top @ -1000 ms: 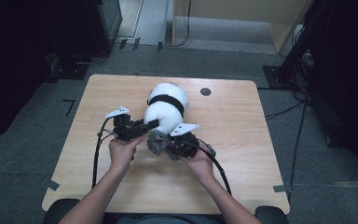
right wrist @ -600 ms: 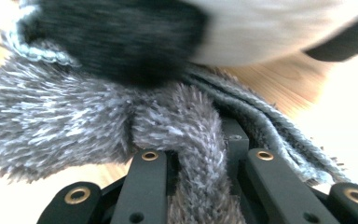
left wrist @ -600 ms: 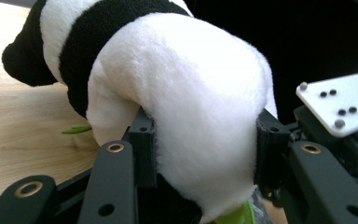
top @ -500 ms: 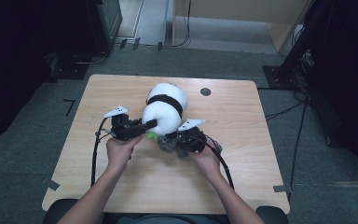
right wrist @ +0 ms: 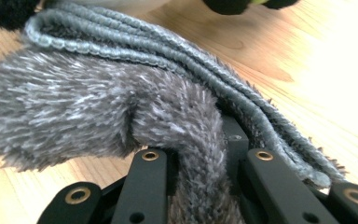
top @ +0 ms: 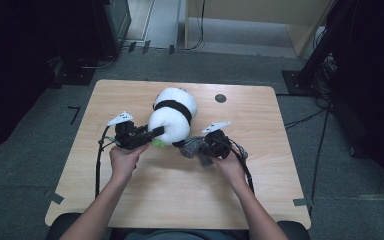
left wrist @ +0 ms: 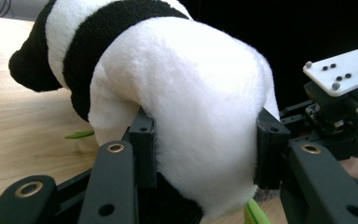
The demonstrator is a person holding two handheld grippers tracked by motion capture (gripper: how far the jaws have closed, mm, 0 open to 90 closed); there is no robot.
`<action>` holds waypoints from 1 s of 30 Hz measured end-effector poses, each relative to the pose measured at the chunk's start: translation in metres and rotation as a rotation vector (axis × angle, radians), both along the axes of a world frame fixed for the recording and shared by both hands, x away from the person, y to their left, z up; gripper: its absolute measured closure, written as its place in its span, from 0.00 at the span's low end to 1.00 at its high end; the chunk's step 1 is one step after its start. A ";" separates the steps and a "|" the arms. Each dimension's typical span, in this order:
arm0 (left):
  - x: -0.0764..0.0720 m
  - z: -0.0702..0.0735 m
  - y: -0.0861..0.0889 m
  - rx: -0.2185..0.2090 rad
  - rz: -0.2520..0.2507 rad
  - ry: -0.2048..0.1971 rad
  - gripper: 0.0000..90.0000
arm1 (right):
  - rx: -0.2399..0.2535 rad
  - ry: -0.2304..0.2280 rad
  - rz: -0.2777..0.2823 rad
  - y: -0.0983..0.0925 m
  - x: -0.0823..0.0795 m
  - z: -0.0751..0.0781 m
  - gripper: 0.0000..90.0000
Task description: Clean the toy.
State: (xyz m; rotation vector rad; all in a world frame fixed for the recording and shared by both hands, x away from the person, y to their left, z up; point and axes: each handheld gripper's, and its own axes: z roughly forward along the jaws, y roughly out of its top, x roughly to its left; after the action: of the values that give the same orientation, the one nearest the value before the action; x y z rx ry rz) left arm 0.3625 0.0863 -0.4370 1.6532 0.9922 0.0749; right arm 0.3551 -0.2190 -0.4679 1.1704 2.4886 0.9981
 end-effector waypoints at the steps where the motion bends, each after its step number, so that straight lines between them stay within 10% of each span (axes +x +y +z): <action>1: 0.000 0.000 0.000 0.007 0.003 -0.003 0.60 | -0.001 0.000 -0.006 -0.002 0.000 0.001 0.86; 30: 0.020 0.003 0.039 0.055 0.075 -0.034 0.60 | 0.102 -0.077 -0.190 -0.072 0.008 0.036 0.85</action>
State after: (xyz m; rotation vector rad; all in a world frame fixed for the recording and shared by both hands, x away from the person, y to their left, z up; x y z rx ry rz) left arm 0.3826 0.1248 -0.4341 1.6594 1.0343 0.1812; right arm 0.3629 -0.2915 -0.4318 1.3424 2.2426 1.1048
